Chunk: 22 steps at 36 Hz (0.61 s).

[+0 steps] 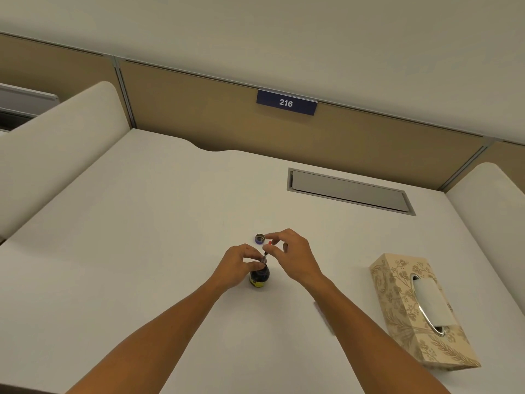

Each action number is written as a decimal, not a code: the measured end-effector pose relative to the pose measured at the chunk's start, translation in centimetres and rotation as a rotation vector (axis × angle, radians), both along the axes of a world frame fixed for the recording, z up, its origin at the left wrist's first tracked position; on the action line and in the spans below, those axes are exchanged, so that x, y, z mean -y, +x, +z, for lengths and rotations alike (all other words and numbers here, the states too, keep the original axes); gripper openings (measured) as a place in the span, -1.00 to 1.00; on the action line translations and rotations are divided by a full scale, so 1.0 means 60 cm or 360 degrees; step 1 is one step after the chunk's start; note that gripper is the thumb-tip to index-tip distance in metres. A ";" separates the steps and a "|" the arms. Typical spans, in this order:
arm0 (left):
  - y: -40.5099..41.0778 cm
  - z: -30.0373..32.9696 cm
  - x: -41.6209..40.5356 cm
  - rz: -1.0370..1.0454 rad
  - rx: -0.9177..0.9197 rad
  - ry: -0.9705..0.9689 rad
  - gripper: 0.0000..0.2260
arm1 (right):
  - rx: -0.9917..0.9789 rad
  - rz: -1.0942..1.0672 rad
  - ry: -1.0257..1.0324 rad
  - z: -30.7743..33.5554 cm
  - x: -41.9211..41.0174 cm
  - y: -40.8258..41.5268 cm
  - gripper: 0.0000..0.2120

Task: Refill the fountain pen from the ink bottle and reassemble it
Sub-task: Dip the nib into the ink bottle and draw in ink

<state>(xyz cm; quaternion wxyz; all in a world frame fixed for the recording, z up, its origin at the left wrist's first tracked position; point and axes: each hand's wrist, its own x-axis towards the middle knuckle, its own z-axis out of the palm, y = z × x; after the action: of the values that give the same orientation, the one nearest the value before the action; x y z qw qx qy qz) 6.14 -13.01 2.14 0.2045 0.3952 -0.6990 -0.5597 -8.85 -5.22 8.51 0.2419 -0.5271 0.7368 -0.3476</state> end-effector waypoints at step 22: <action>0.000 0.000 -0.002 0.0011 0.0029 -0.0021 -0.88 | -0.0088 -0.0189 0.0024 -0.006 0.004 0.009 -0.80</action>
<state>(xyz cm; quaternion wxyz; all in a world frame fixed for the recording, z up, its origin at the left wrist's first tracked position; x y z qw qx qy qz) 6.12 -12.91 2.13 0.2027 0.4013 -0.7032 -0.5508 -8.29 -5.45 8.16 0.2043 -0.4901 0.7757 -0.3411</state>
